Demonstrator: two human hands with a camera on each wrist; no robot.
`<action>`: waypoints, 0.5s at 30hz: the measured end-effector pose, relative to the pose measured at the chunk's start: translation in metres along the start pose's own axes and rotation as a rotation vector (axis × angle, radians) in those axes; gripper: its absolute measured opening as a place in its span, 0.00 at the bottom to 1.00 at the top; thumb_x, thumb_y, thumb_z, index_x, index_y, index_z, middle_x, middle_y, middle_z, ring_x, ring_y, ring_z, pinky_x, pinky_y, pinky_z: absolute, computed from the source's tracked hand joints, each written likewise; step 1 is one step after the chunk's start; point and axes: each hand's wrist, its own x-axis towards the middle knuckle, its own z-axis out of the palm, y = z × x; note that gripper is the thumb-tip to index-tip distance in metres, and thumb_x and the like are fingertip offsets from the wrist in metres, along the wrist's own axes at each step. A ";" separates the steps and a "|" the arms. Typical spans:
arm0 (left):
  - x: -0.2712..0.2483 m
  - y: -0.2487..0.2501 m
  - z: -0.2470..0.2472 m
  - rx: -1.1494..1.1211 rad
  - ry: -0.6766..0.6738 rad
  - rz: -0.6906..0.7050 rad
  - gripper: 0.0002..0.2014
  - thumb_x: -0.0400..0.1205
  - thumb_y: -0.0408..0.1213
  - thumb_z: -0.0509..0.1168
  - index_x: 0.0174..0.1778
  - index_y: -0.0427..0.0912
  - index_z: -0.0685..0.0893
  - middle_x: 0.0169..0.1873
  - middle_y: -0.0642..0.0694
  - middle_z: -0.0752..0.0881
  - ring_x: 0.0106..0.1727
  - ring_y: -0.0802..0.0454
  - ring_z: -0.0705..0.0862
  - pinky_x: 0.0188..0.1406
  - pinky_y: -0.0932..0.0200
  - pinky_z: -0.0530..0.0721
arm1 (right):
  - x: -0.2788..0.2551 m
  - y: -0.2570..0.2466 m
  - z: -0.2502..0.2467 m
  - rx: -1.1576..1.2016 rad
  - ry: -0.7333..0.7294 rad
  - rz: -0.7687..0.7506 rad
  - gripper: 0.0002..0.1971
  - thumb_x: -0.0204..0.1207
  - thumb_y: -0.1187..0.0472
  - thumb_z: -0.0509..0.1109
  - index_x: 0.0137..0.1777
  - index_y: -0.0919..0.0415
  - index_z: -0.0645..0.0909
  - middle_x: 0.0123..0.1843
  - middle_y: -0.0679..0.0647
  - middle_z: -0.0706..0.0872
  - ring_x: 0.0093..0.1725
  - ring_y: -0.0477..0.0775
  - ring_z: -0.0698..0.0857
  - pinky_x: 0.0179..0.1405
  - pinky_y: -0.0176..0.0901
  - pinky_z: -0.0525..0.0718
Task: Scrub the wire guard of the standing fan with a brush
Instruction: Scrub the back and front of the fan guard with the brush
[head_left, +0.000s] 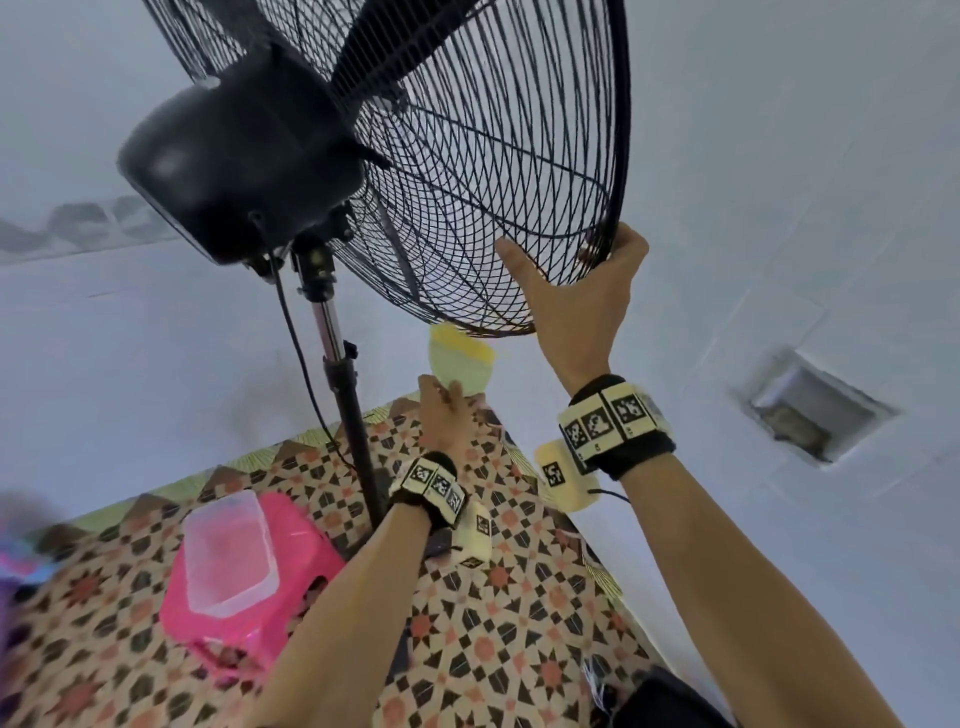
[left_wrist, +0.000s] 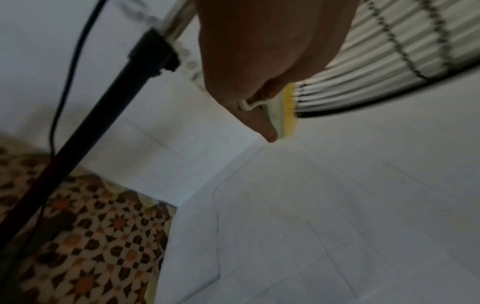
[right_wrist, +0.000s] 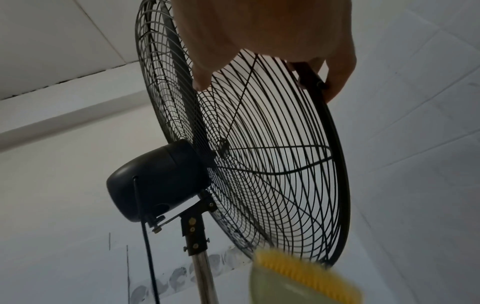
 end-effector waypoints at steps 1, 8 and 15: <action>0.002 -0.002 -0.001 -0.007 -0.008 0.018 0.06 0.93 0.31 0.59 0.55 0.34 0.68 0.48 0.42 0.82 0.38 0.62 0.88 0.31 0.74 0.84 | -0.002 0.002 -0.002 0.002 -0.010 -0.005 0.49 0.60 0.35 0.87 0.72 0.58 0.67 0.66 0.51 0.77 0.62 0.46 0.80 0.61 0.36 0.82; -0.026 -0.006 0.008 -0.092 -0.172 0.296 0.07 0.94 0.35 0.58 0.58 0.34 0.71 0.57 0.36 0.88 0.56 0.52 0.94 0.40 0.51 0.93 | -0.003 0.004 -0.004 -0.023 -0.022 -0.016 0.48 0.61 0.34 0.87 0.71 0.60 0.67 0.64 0.53 0.78 0.60 0.48 0.80 0.59 0.37 0.82; 0.016 -0.014 0.012 -0.011 0.067 -0.116 0.09 0.93 0.32 0.58 0.63 0.30 0.71 0.58 0.35 0.84 0.41 0.49 0.89 0.24 0.73 0.81 | 0.004 0.002 -0.007 -0.060 -0.030 -0.030 0.49 0.58 0.31 0.86 0.69 0.57 0.66 0.61 0.51 0.79 0.57 0.48 0.81 0.56 0.39 0.82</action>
